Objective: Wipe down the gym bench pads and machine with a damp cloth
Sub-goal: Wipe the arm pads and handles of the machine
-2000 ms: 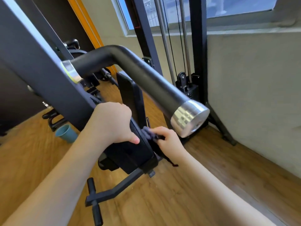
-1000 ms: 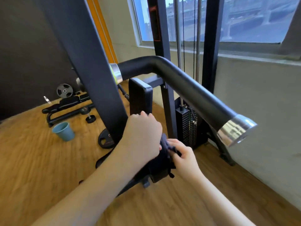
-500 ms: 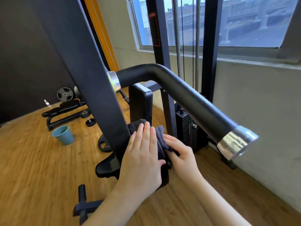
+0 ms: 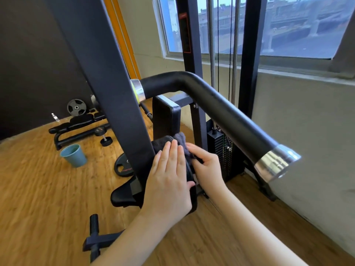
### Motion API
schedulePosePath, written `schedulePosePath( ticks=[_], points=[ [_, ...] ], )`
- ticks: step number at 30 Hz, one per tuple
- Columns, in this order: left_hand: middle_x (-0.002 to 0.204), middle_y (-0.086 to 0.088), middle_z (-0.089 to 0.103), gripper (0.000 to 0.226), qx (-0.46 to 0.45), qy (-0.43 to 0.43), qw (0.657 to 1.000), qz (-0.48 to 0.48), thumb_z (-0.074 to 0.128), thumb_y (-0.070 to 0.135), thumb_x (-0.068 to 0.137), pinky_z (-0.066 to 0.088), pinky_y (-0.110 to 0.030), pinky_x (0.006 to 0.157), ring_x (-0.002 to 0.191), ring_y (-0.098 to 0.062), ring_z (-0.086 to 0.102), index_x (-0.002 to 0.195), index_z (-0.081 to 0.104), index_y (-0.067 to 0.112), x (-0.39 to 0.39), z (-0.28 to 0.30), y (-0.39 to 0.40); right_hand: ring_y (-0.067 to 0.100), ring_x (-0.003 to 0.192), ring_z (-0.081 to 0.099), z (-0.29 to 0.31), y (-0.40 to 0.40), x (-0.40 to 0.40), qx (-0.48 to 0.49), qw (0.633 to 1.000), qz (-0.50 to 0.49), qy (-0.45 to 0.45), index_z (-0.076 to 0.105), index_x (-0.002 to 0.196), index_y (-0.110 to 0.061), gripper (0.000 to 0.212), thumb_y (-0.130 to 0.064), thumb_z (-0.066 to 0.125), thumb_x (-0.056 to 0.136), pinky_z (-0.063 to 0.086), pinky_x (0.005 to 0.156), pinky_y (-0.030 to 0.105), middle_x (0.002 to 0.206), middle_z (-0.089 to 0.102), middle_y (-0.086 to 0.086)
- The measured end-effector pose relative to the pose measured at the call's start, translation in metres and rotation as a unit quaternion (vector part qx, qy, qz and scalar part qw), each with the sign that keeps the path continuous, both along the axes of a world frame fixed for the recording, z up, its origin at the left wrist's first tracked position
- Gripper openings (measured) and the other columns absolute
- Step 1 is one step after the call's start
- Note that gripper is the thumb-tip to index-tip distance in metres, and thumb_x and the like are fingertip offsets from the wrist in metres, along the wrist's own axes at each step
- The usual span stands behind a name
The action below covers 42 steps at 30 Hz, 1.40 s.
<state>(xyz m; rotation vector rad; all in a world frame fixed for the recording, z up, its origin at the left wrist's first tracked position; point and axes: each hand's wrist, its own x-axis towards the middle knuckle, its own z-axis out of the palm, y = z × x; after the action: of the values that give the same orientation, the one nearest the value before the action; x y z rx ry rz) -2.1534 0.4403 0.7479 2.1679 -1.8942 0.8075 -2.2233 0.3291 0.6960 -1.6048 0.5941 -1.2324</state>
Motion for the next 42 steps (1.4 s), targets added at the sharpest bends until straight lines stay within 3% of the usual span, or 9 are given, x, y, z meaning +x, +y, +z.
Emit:
schedulePosePath(
  ticks=[6,10,13,21,23,29,33,37,42],
  points=[
    [0.143,-0.024,0.041,0.079,-0.015,-0.010,1.000,-0.014,0.068,0.034,0.076,0.029,-0.045,0.112,0.134,-0.036,0.039,0.137,0.040,-0.007,0.003,-0.004,-0.002,0.001,0.086,0.065,-0.069,0.001,-0.015,0.058,0.976,-0.016,0.209,0.076,0.092,-0.019,0.044,0.014,0.050,0.077,0.055,0.085,0.039,0.090,0.071,-0.010],
    [0.140,-0.025,0.044,0.089,-0.010,-0.009,1.000,-0.014,0.079,0.037,0.067,0.031,-0.051,0.107,0.132,-0.037,0.042,0.135,0.044,-0.008,0.002,-0.003,-0.003,-0.010,0.097,0.060,0.010,-0.011,-0.007,0.046,0.999,-0.012,-0.009,0.067,0.100,-0.024,0.036,0.007,0.054,0.087,0.046,0.090,0.012,0.104,0.068,-0.008],
    [0.139,-0.025,0.046,0.088,-0.013,-0.013,1.000,-0.013,0.079,0.036,0.066,0.031,-0.050,0.107,0.131,-0.037,0.043,0.134,0.046,-0.009,0.003,-0.002,-0.004,0.007,0.111,0.059,0.027,-0.017,0.010,-0.039,0.999,0.023,-0.018,0.063,0.111,-0.018,0.037,0.008,0.056,0.085,0.044,0.100,0.022,0.114,0.064,-0.003],
    [0.144,-0.024,0.040,0.072,-0.020,-0.006,1.000,-0.018,0.047,0.038,0.083,0.022,-0.043,0.113,0.135,-0.036,0.035,0.138,0.039,-0.007,0.005,-0.006,-0.005,0.013,0.082,0.067,-0.100,-0.005,-0.003,0.103,0.967,-0.018,0.231,0.075,0.092,-0.016,0.038,0.011,0.052,0.080,0.055,0.073,0.033,0.088,0.071,-0.003],
    [0.144,-0.023,0.040,0.076,-0.023,-0.014,0.999,-0.023,0.065,0.035,0.080,0.026,-0.044,0.114,0.135,-0.036,0.037,0.138,0.040,-0.007,0.006,-0.007,-0.006,0.008,0.074,0.065,-0.081,-0.001,-0.008,0.142,0.970,-0.024,0.198,0.075,0.092,-0.016,0.034,0.007,0.052,0.084,0.054,0.064,0.026,0.084,0.070,-0.004],
    [0.144,-0.023,0.040,0.075,-0.025,0.005,0.999,-0.020,0.067,0.029,0.078,0.024,-0.044,0.113,0.136,-0.036,0.036,0.139,0.040,-0.006,0.011,-0.007,-0.015,0.001,0.100,0.062,0.009,0.018,-0.022,0.037,0.998,-0.046,-0.011,0.069,0.101,-0.018,0.029,0.004,0.055,0.088,0.049,0.088,0.014,0.101,0.069,-0.006],
    [0.143,-0.025,0.041,0.071,-0.032,0.007,0.999,-0.018,0.061,0.027,0.080,0.025,-0.046,0.114,0.135,-0.037,0.037,0.138,0.040,-0.008,0.013,-0.006,-0.020,0.004,0.100,0.063,-0.036,0.019,-0.018,0.004,0.995,-0.088,0.041,0.068,0.097,-0.020,0.040,0.014,0.055,0.080,0.048,0.090,0.017,0.101,0.068,-0.007],
    [0.143,-0.024,0.041,0.071,-0.031,-0.001,0.999,-0.025,0.063,0.027,0.080,0.025,-0.044,0.113,0.135,-0.037,0.037,0.138,0.040,-0.007,0.016,-0.009,-0.020,0.016,0.085,0.066,-0.076,0.012,-0.015,0.102,0.976,-0.082,0.175,0.071,0.091,-0.021,0.041,0.013,0.051,0.082,0.051,0.067,0.019,0.091,0.069,-0.008],
    [0.143,-0.023,0.041,0.070,-0.034,0.020,0.998,-0.044,0.056,0.031,0.082,0.022,-0.044,0.112,0.135,-0.036,0.036,0.138,0.040,-0.007,0.016,-0.010,-0.022,0.005,0.103,0.063,-0.001,0.008,-0.014,0.017,0.993,-0.098,-0.069,0.068,0.102,-0.018,0.031,0.006,0.052,0.089,0.049,0.088,0.020,0.103,0.069,-0.004]
  ],
)
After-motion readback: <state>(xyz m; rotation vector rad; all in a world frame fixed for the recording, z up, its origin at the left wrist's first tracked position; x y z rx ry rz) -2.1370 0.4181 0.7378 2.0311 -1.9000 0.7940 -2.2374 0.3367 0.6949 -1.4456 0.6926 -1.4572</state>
